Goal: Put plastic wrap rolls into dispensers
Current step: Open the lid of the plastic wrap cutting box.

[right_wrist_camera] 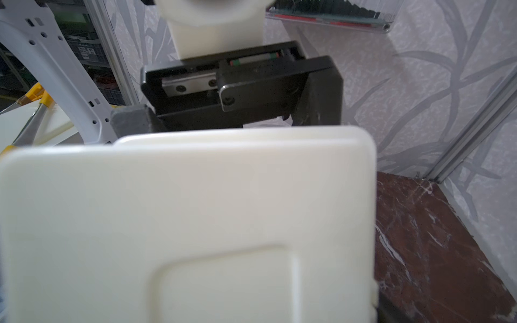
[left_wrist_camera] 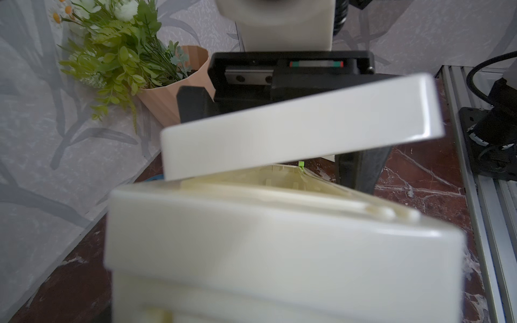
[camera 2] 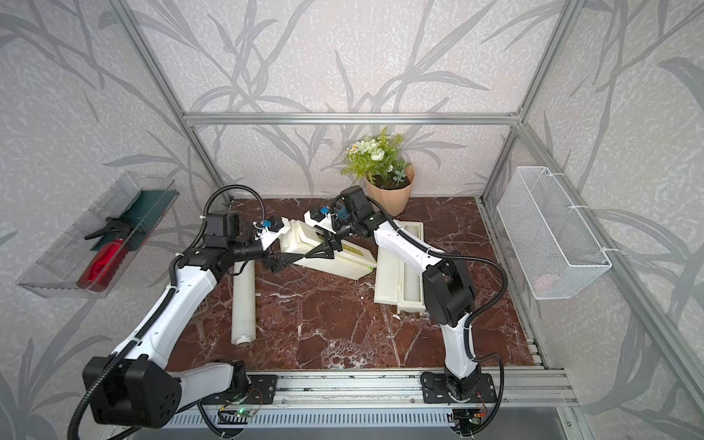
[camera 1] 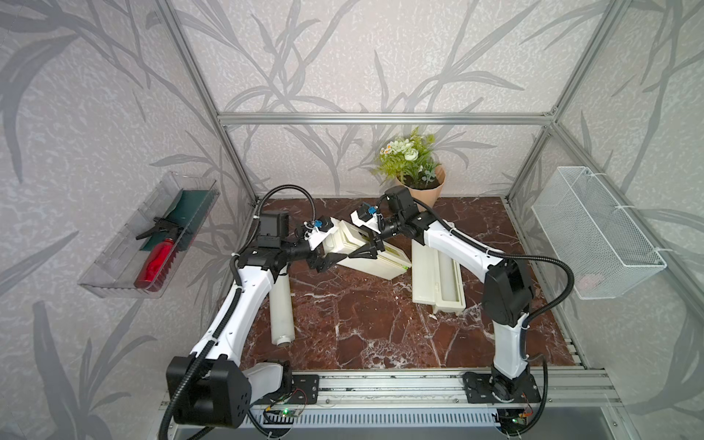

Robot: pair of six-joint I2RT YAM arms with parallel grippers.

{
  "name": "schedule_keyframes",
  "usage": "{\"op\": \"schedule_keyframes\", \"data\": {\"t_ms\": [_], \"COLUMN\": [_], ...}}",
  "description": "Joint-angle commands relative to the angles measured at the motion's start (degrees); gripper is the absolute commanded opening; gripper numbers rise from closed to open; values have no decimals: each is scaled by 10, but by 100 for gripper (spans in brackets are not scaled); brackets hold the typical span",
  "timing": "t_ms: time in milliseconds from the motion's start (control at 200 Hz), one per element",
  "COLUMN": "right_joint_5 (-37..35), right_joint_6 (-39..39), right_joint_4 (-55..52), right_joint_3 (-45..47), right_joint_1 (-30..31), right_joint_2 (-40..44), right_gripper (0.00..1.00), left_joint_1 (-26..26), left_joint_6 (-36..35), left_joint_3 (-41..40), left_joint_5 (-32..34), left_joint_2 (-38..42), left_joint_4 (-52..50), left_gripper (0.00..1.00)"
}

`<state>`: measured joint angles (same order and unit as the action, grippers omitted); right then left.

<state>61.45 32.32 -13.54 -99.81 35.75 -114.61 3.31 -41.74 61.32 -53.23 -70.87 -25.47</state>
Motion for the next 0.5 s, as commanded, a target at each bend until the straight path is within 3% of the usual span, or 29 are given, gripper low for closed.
{"op": "schedule_keyframes", "data": {"t_ms": [0,125,250,320,415,495], "right_joint_5": [-82,-110,-117,-111,-110,-119], "right_joint_6": [-96,-85,-98,-104,-118,-125], "right_joint_4": [17,5,7,21,34,38], "right_joint_3": [-11,-11,-6,4,6,2], "right_joint_1": [-18,-1,0,-2,-6,-5], "right_joint_2": [57,55,43,43,40,38], "right_gripper": [84,90,78,71,67,67], "left_joint_1": [2,21,32,32,36,39], "left_joint_6": [-50,-44,-11,12,27,33], "left_joint_3": [4,7,-13,-33,-45,-54], "left_joint_5": [40,50,62,66,81,88], "left_joint_2": [-13,-30,-29,-21,-20,-19], "left_joint_4": [-36,-33,3,36,52,63], "left_gripper": [0,1,33,38,53,55]}}
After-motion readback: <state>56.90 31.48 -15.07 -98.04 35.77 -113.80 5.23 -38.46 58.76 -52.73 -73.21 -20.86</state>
